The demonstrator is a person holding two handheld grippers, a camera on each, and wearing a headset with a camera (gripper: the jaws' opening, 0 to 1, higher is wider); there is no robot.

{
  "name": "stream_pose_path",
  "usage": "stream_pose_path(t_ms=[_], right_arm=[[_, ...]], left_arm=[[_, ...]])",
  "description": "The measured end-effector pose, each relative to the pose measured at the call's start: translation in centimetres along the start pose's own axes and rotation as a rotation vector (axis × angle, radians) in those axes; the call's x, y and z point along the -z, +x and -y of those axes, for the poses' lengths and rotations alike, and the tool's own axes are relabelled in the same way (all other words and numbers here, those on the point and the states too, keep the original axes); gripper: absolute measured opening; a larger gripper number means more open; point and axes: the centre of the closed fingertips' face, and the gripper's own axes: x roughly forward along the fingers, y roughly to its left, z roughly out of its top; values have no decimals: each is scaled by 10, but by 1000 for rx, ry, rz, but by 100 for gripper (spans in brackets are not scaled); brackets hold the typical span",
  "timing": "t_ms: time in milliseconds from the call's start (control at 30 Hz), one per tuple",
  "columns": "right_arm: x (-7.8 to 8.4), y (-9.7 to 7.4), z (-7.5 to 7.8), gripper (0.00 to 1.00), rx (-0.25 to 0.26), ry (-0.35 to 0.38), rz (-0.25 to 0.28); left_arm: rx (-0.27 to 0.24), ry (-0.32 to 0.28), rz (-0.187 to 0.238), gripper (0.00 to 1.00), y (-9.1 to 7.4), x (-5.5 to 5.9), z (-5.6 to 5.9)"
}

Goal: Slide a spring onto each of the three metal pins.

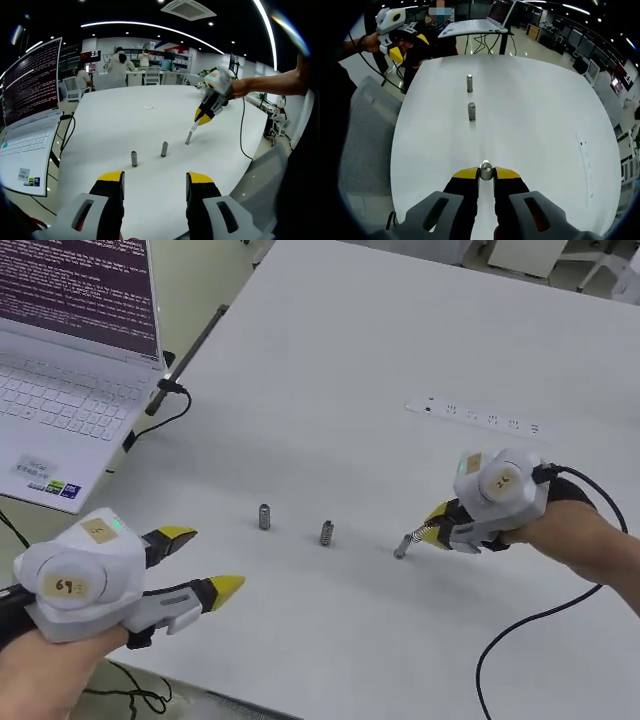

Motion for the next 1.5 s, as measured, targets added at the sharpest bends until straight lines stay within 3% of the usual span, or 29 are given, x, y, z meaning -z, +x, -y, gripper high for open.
stream_pose_path(t_ms=[667,1500], right_arm=[[0,21,-2,9,-38,-32,-32],[15,59,-5,9,-77,-53,-92]], left_arm=[[-17,-22,-11,43,-7,7,-4],[-44,-46,-20,43,-15,15,-11]])
